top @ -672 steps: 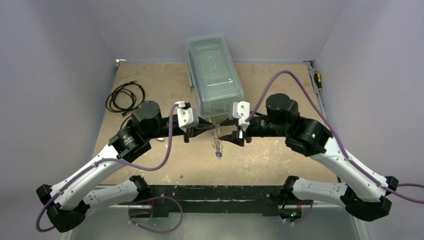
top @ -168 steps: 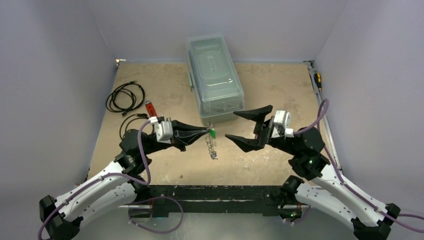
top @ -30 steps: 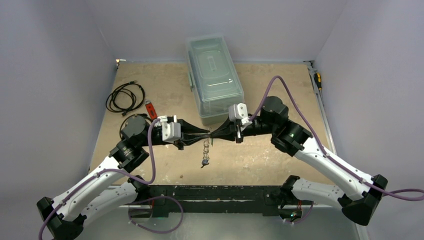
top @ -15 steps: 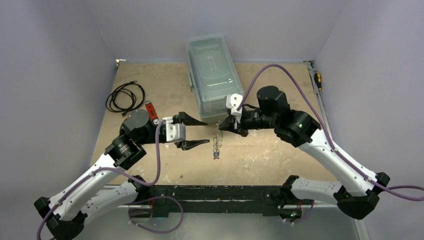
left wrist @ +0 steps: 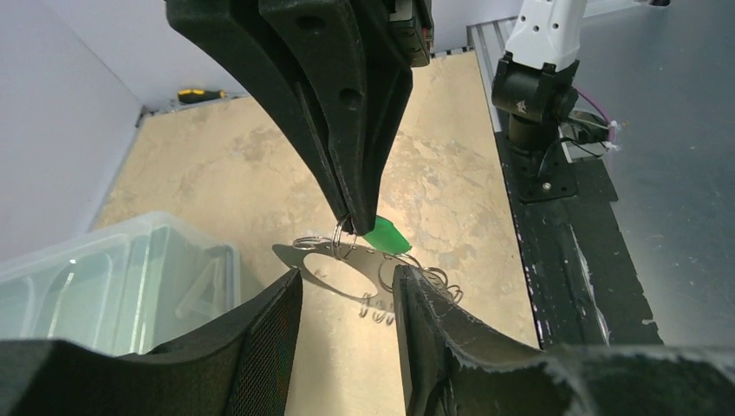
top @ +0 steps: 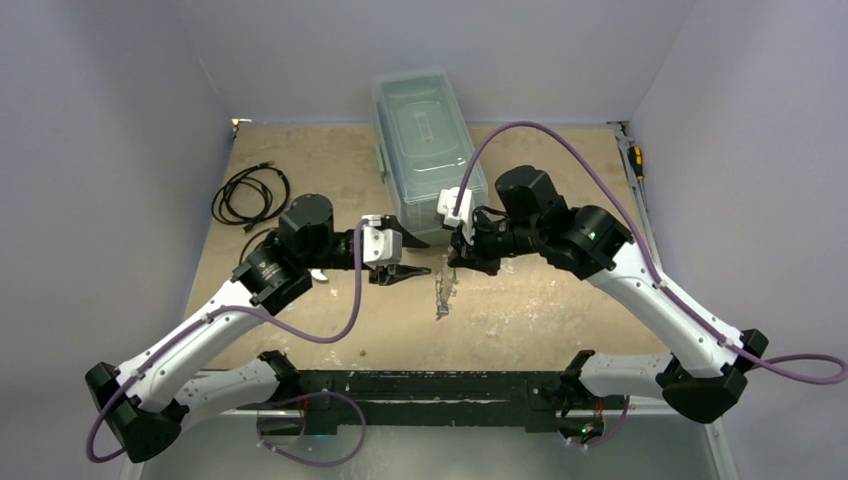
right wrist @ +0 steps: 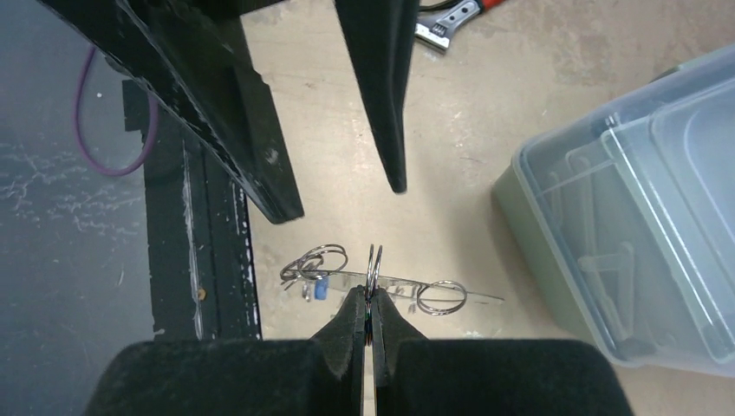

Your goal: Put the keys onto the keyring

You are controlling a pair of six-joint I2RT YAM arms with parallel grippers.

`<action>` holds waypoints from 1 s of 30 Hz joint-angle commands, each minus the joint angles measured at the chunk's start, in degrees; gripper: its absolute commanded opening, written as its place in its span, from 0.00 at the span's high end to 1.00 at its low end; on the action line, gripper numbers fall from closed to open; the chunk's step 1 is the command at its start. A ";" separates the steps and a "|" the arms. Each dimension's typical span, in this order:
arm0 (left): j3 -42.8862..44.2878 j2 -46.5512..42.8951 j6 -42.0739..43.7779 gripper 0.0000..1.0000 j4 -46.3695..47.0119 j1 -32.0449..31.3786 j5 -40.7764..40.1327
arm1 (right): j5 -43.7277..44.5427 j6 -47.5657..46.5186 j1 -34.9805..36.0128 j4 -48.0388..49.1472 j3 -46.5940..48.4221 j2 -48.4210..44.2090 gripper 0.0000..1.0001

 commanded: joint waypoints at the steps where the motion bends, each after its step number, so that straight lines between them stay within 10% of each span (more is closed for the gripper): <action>1: 2.01 2.30 0.82 0.58 0.53 0.14 4.02 | -1.84 -0.92 0.94 0.57 2.44 0.61 1.00; 30: 1.30 5.55 -0.06 0.75 2.75 0.14 8.32 | -5.62 -1.40 2.93 1.98 2.95 1.58 1.00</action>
